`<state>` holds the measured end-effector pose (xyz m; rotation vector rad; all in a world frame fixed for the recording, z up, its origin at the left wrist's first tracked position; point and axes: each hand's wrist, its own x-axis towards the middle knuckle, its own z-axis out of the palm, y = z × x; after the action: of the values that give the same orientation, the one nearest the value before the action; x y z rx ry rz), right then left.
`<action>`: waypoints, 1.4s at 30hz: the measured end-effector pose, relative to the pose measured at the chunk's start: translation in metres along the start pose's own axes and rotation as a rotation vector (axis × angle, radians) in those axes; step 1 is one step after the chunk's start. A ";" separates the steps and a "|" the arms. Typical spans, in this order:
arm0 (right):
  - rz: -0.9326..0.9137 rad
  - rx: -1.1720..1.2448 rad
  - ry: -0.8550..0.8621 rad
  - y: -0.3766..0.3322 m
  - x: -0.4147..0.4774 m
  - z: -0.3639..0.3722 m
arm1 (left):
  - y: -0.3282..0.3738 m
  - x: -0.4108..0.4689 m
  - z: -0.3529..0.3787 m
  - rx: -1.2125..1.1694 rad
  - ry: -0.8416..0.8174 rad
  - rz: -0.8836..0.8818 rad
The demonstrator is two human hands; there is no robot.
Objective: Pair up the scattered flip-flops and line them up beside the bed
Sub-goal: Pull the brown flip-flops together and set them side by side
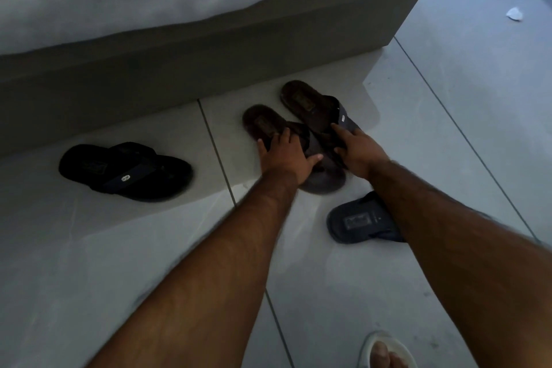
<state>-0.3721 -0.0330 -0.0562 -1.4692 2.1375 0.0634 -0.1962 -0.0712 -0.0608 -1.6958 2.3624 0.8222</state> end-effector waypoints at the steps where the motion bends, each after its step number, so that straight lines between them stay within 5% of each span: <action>1: 0.003 0.024 0.007 -0.001 0.001 -0.001 | 0.000 0.005 -0.003 0.021 -0.033 0.007; 14: 0.045 0.112 0.070 -0.014 0.029 -0.014 | 0.001 0.056 -0.038 0.093 -0.244 0.060; 42: 0.030 0.103 0.050 -0.006 -0.004 -0.002 | -0.002 0.028 -0.009 0.146 -0.223 0.176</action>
<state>-0.3671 -0.0327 -0.0512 -1.3935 2.1698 -0.0721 -0.2029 -0.0994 -0.0649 -1.2846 2.3754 0.7953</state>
